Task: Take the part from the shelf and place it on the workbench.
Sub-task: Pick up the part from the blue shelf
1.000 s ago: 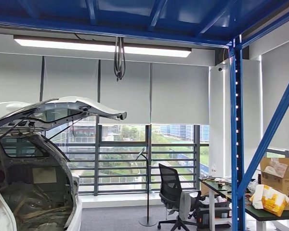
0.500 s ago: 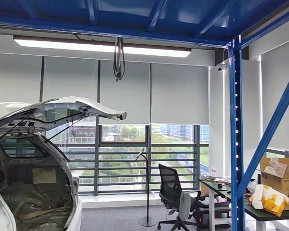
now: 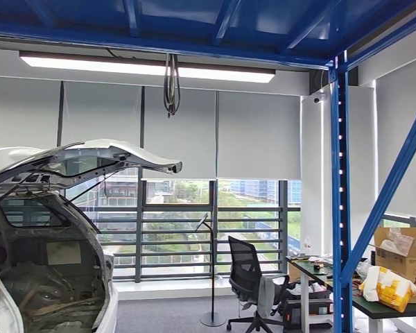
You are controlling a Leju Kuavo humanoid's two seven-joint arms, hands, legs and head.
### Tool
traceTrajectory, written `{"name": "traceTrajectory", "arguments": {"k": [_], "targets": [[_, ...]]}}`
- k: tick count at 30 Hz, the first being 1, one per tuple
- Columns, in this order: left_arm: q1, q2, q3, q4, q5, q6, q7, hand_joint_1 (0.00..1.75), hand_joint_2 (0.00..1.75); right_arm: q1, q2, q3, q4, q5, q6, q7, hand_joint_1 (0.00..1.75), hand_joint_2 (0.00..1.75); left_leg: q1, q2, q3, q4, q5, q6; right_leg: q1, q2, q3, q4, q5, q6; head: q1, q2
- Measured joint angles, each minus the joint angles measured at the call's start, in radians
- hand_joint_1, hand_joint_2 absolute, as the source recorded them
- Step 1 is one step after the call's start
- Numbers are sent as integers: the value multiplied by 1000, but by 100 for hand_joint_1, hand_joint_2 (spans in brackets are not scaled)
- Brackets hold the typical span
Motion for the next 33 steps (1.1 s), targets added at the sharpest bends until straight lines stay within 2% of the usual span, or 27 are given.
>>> {"name": "traceTrajectory", "arguments": {"k": [19,33], "targets": [[-2,4,0,0,-34,-10,-3,0,0,4,61,-105,95,128,-49,29,0,175,0,0,3,0,0,0,0,0,3,0,0,0,0,0],[-5,-9,0,0,-51,-23,-3,0,0,-74,137,-135,162,177,-28,17,0,175,0,0,3,0,0,0,0,0,3,0,0,0,0,0]]}}
